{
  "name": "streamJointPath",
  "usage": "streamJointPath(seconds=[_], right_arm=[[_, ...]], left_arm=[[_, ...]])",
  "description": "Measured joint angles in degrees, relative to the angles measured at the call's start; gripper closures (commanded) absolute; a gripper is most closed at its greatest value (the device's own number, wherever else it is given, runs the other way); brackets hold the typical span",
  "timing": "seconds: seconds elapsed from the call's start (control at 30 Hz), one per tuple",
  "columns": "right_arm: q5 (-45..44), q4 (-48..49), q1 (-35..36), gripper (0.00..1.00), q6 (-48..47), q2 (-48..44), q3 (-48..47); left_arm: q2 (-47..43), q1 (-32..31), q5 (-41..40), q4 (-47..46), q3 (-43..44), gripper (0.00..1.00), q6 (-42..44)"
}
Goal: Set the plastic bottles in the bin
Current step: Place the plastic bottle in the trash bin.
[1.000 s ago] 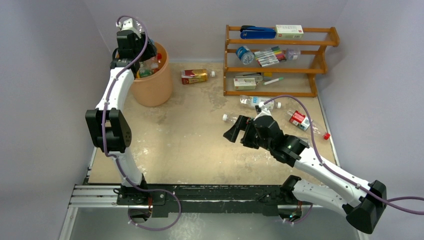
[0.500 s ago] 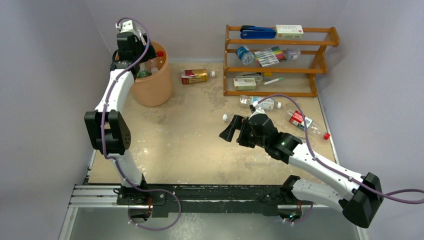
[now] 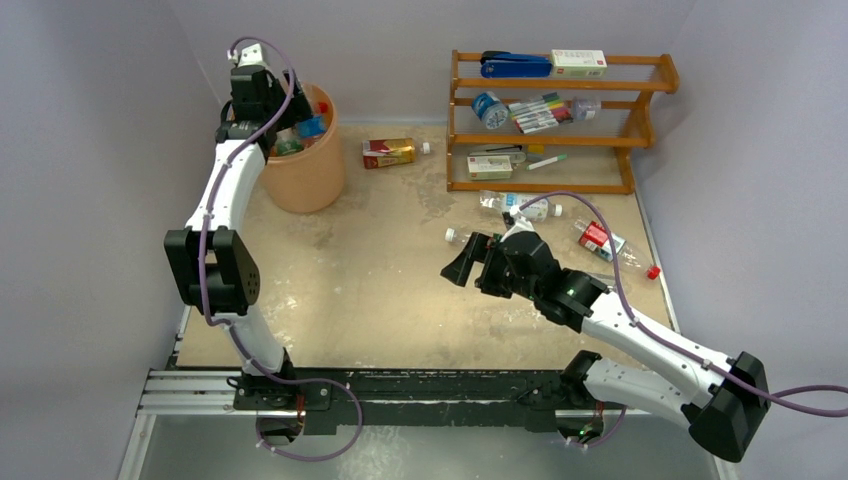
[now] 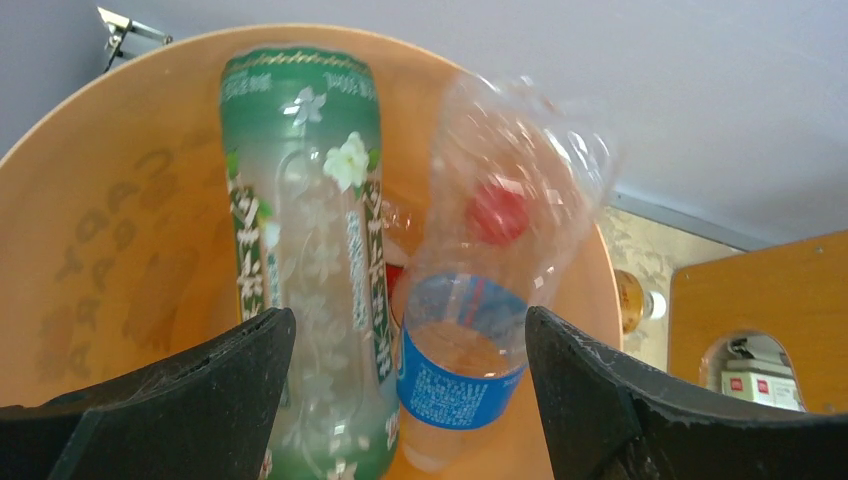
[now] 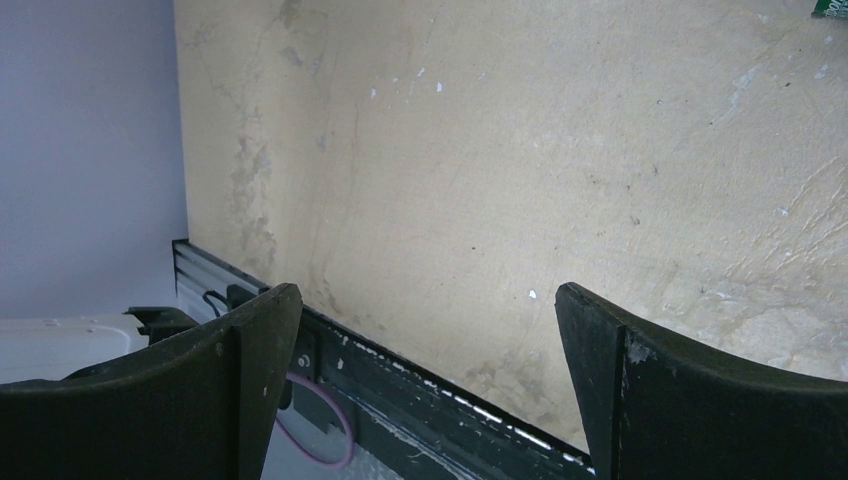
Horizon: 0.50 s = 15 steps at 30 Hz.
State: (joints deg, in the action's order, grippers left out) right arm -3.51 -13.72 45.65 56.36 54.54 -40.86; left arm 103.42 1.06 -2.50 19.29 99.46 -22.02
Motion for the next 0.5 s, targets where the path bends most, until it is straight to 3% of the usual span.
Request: streamJointPath(seconds=[0.23, 0.5], right_arm=[[-2.34, -2.6, 0.0, 0.0, 0.92, 0.02, 0.0], [-10.16, -10.84, 0.0, 0.0, 6.99, -1.05, -0.04]], left_arm=[[-6.23, -1.68, -0.11, 6.19, 0.0, 0.15, -1.16], [-13.31, -13.84, -5.42, 9.75, -0.61, 0.14, -0.92]])
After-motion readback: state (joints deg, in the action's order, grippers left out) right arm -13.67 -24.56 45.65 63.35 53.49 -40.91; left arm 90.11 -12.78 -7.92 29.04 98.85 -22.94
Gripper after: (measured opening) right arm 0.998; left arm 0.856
